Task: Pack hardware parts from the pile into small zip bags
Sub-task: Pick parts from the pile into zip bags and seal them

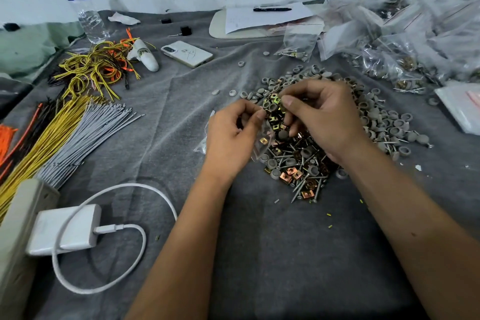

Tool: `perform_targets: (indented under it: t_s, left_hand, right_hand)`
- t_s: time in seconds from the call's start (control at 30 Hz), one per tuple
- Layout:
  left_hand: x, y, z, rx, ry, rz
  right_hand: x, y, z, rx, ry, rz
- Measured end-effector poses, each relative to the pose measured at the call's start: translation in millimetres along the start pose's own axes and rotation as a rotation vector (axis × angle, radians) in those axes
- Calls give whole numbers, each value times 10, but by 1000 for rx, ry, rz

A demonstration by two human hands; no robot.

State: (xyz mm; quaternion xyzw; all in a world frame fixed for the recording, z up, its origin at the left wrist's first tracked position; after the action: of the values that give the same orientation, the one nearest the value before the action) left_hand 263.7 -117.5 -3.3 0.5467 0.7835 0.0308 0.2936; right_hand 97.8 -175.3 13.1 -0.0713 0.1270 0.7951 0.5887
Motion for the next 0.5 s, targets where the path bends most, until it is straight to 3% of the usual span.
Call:
perform_targets:
  t_s: [0.1,0.23,0.33,0.5]
  left_hand:
    - [-3,30,18,32,11,-64]
    - [3,89,114,153,96,-166]
    - [3,101,165,202,140,-188]
    - [7,89,98,224,102,-163]
  right_hand:
    - [73,-145,162,44,138,74]
    - [144,-267,267,324,270,133]
    - [163,-314,264,362,271,135]
    - [97,-137,214,315,214,-5]
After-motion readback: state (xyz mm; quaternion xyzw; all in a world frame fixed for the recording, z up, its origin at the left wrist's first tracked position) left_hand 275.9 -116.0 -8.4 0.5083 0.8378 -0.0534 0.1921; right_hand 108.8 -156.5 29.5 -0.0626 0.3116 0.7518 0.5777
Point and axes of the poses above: each hand's wrist, its own x-axis away from the middle knuckle, its own y-axis out of the back of the hand, z = x × y, the point moved 9 cm from there along -x, towards the middle knuckle, and after that the axes turned 4 degrees about -y, right-handed, at the moved point
